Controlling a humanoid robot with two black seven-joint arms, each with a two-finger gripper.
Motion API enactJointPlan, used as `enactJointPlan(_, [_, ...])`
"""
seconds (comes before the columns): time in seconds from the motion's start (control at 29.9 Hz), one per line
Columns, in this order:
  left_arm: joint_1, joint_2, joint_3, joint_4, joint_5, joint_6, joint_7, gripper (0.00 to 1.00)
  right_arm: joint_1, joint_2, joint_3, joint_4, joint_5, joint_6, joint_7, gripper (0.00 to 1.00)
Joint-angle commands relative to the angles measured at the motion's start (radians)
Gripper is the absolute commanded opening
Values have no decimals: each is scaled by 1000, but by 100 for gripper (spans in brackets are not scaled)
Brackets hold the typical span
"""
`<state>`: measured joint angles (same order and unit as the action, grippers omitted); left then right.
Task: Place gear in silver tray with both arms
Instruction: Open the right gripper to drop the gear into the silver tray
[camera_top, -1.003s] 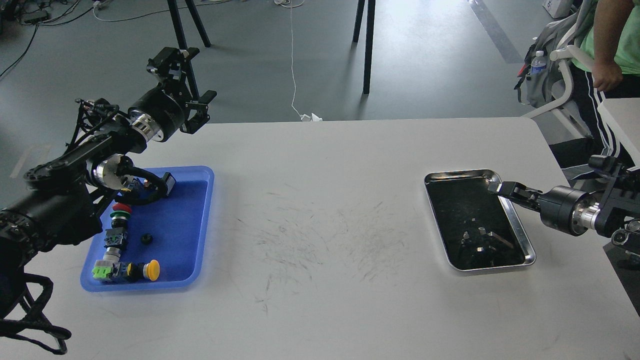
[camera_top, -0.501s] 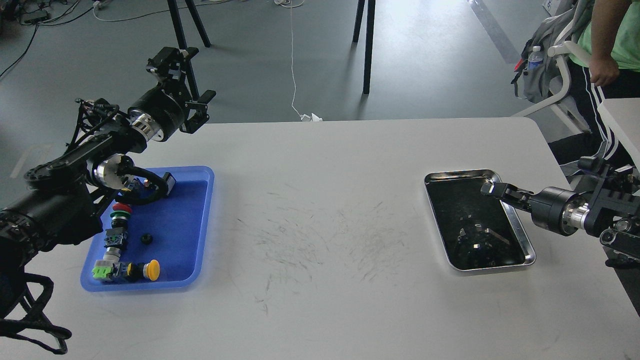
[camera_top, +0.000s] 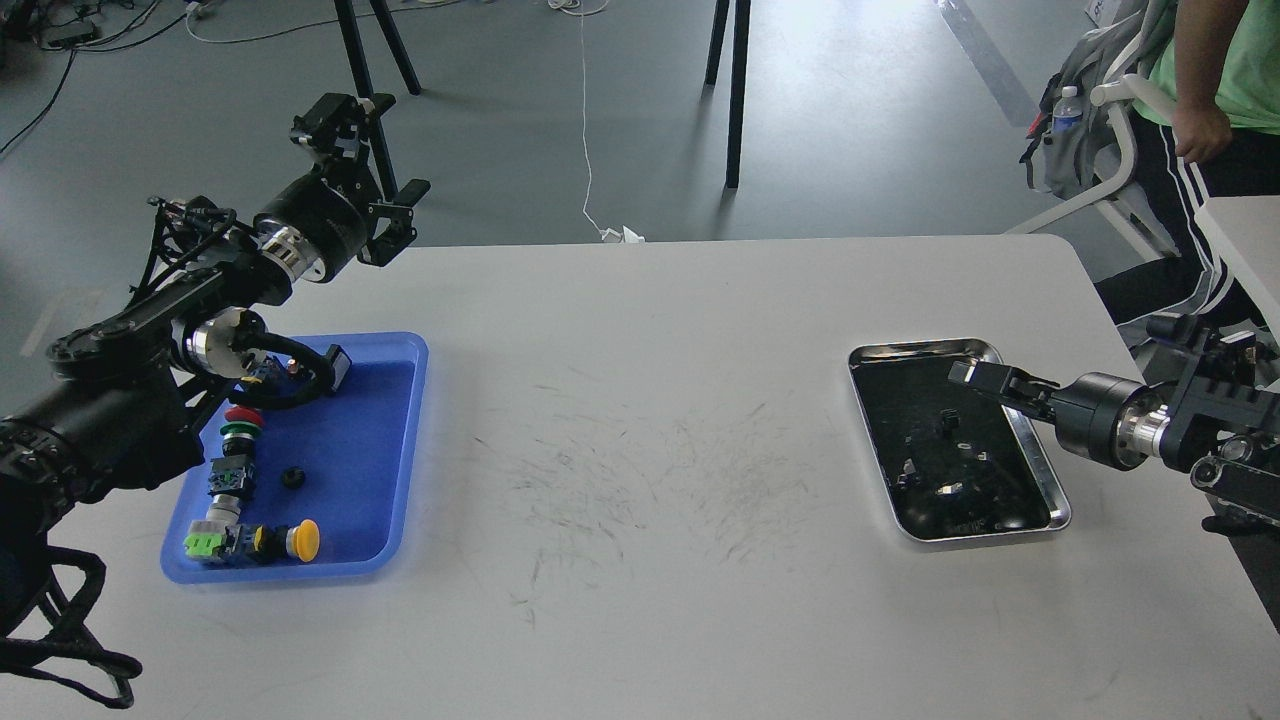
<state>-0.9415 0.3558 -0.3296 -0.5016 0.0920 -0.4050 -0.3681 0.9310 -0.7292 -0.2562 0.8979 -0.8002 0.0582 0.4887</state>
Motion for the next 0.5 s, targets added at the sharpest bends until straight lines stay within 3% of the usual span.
enactJointPlan(0.0, [1,0,0,0,-1,0,0,99,3,1,6,1,1,-3,0,53])
enactJointPlan(0.17, [1,9,-8,0,-2,12,2,99,6,1,55,13,1,2,0,57])
enactJointPlan(0.33, [27,9,-48,0,-9,-54,-2,99,8,1,75,16,3,2,0,57])
enactJointPlan(0.47, [55,2,-137,3,-34,-34,3,99,5,1,135,13,4,2,0,67])
